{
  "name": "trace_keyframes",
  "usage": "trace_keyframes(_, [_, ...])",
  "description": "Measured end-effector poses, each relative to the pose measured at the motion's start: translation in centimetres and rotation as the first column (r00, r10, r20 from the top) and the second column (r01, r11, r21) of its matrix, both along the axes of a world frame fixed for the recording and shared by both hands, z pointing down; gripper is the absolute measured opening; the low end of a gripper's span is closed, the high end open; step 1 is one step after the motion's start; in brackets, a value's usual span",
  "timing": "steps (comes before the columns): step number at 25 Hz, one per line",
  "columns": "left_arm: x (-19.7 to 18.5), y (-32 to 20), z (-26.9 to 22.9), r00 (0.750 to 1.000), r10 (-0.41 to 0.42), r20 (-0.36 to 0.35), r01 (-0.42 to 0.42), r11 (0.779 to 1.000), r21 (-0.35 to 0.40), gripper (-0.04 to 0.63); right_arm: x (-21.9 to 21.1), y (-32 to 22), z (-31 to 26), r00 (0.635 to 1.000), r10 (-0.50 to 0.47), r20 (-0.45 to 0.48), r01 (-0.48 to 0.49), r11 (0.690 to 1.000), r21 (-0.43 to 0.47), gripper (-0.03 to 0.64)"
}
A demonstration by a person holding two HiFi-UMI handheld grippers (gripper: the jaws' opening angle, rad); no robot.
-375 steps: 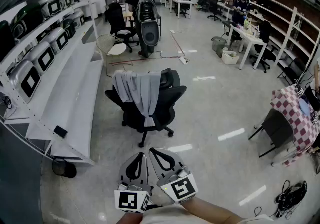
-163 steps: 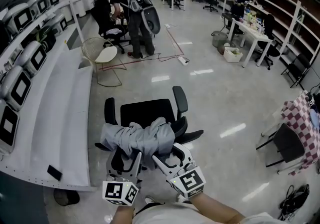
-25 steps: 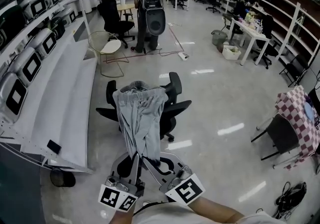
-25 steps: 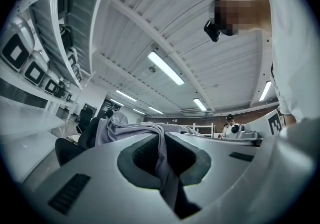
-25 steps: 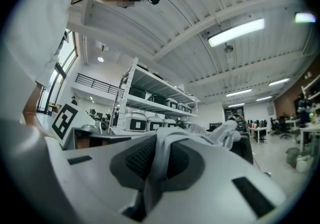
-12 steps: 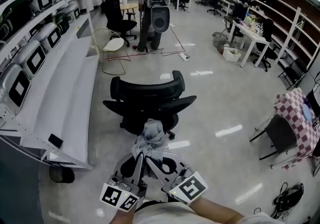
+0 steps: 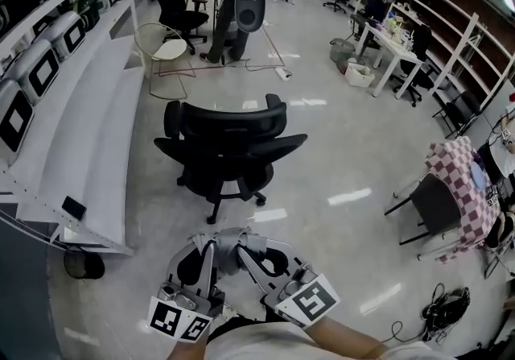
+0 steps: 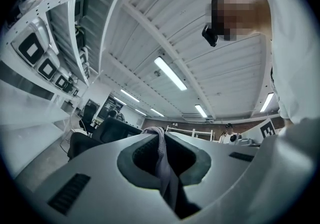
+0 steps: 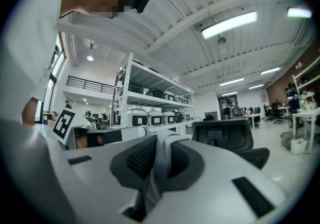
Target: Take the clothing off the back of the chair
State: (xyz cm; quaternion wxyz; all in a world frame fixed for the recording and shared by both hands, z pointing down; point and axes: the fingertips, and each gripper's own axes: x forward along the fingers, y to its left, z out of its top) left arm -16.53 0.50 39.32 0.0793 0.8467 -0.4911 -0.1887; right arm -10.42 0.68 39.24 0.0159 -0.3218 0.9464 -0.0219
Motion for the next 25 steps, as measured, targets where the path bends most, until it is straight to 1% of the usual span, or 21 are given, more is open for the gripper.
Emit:
trace_keyframes(3, [-0.7, 0.0, -0.6, 0.998, -0.059, 0.023, 0.059, 0.998, 0.016, 0.022, 0.8, 0.0, -0.6, 1.000, -0.018, 0.016, 0.017, 1.000, 0.006, 0.029])
trace_keyframes(5, [-1.1, -0.1, -0.8, 0.993, -0.109, 0.039, 0.108, 0.994, 0.019, 0.021, 1.3, -0.1, -1.2, 0.999, -0.037, 0.019, 0.037, 0.999, 0.032, 0.029])
trace_keyframes(8, [-0.1, 0.2, -1.4, 0.986, -0.154, 0.068, 0.153, 0.988, 0.024, 0.022, 2.9, -0.3, -2.3, 0.998, -0.033, 0.046, 0.031, 0.998, 0.057, 0.029])
trace_keyframes(10, [1.2, -0.3, -2.1, 0.983, -0.161, 0.086, 0.158, 0.986, 0.045, 0.023, 4.3, -0.9, -2.6, 0.998, -0.024, 0.055, 0.021, 0.998, 0.061, 0.029])
trace_keyframes(12, [2.2, -0.6, -2.4, 0.982, -0.168, 0.089, 0.164, 0.985, 0.051, 0.023, 5.3, -1.2, -2.6, 0.998, -0.032, 0.054, 0.028, 0.997, 0.066, 0.029])
trace_keyframes(16, [3.2, -0.7, -2.1, 0.979, -0.176, 0.099, 0.173, 0.984, 0.039, 0.022, 6.3, -1.3, -2.2, 0.999, -0.052, 0.010, 0.051, 0.996, 0.077, 0.029])
trace_keyframes(20, [3.9, -1.0, -2.6, 0.976, -0.185, 0.116, 0.180, 0.982, 0.050, 0.021, 7.0, -1.7, -3.1, 0.997, -0.048, 0.052, 0.043, 0.995, 0.094, 0.029])
trace_keyframes(25, [4.5, -1.2, -2.7, 0.975, -0.184, 0.127, 0.179, 0.982, 0.051, 0.022, 7.2, -1.7, -3.4, 0.997, -0.059, 0.051, 0.053, 0.993, 0.108, 0.029])
